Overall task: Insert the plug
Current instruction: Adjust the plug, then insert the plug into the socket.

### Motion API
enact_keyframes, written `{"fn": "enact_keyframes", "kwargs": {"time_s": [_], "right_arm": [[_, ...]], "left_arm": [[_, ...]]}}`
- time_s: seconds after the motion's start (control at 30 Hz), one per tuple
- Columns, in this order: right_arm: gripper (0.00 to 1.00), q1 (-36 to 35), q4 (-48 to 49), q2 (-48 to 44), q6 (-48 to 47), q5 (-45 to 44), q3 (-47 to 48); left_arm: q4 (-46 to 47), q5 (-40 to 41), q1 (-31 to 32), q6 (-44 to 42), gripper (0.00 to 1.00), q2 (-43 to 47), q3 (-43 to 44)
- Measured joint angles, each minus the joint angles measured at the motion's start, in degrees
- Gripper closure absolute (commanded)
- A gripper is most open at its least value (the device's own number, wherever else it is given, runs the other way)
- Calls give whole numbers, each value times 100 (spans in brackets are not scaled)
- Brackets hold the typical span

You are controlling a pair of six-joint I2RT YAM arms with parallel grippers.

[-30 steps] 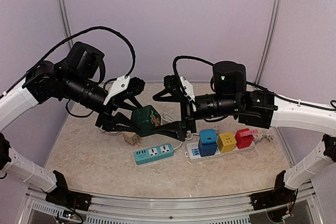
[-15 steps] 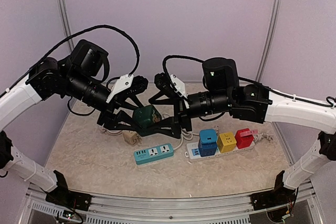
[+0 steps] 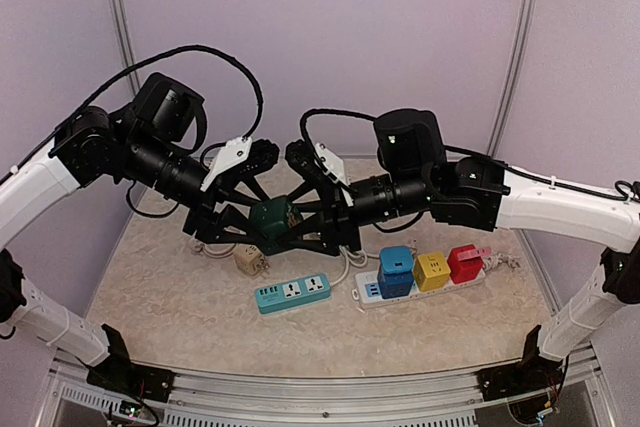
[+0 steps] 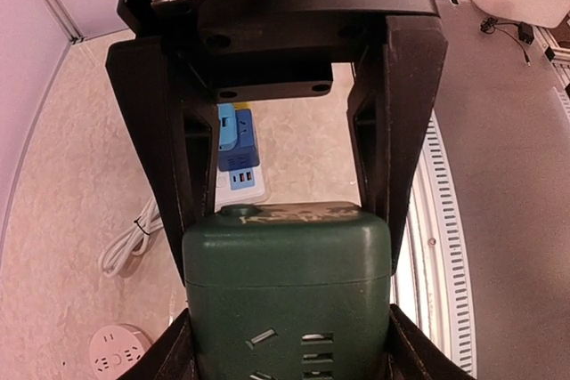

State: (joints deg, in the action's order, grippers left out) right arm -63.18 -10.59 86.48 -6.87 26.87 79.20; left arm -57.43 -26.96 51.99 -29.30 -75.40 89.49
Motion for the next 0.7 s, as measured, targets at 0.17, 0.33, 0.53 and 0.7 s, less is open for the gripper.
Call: {"fn": "enact_keyframes", "kwargs": {"time_s": [0.17,0.33,0.53,0.7], "right_arm": [[100,66,-400,42,-118,-313,210],[100,323,-1672,553,-745,-859,1169],[100,404,-3858,2127,-1648,-1403,3069],[100,404,-5152,3206,-2369,-1696,3945]], "left_arm": [[151,59,-505,87,1,24,-111],[157,166,-1825,48,1,264,-240],[378,466,-3141,125,1,911,-597],[599,813,-3403,205,1,953,-935]]}}
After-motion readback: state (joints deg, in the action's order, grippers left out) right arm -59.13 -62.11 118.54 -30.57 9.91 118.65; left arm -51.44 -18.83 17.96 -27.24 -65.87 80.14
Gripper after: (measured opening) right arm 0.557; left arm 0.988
